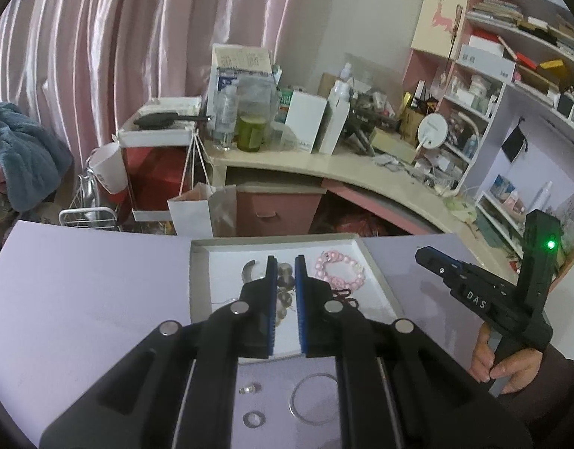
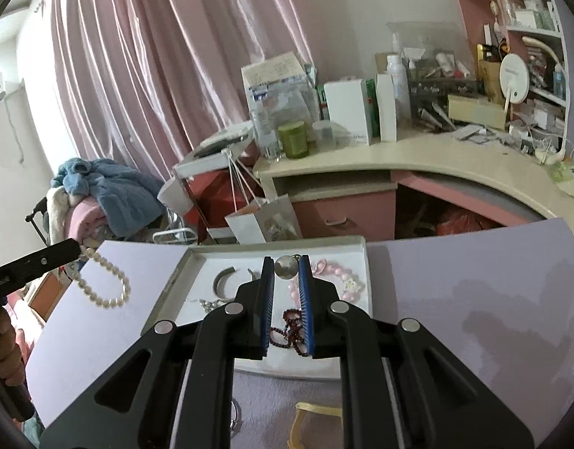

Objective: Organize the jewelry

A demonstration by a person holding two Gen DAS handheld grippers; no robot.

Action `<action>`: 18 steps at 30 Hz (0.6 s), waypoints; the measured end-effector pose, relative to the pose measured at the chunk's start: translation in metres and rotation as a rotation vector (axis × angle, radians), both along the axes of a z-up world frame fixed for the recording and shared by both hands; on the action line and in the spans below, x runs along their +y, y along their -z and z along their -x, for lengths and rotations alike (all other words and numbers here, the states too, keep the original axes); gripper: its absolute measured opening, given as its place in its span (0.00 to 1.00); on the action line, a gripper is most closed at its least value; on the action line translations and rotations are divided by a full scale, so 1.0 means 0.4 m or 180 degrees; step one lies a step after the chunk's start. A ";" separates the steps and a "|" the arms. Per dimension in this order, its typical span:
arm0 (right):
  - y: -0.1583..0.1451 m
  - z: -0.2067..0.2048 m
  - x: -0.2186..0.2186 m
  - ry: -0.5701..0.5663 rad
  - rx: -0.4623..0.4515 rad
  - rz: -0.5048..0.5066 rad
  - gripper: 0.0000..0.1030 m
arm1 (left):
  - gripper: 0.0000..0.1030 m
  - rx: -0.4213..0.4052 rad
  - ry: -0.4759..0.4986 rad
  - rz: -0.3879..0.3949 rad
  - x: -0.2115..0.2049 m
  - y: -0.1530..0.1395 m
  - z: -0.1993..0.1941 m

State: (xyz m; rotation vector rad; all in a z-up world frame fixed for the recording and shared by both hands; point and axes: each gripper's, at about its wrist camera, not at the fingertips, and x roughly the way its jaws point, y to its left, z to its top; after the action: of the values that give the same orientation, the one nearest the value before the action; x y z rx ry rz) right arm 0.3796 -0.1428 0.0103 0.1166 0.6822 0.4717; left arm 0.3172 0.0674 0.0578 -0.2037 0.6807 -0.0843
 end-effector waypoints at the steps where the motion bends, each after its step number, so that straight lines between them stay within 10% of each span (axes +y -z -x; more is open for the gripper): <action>1: 0.013 -0.005 0.010 -0.0022 0.0063 0.0013 0.13 | 0.09 0.0025 0.0007 0.0002 0.001 0.010 -0.011; 18: 0.148 -0.055 0.178 -0.0429 0.0630 0.0255 0.18 | 0.09 0.0195 0.0023 0.0000 0.015 0.098 -0.123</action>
State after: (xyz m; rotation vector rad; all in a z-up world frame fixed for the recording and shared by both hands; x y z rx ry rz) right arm 0.4014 -0.0716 -0.0490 0.0420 0.9059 0.5662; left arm 0.3665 0.0733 0.0186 -0.2045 0.7425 -0.0853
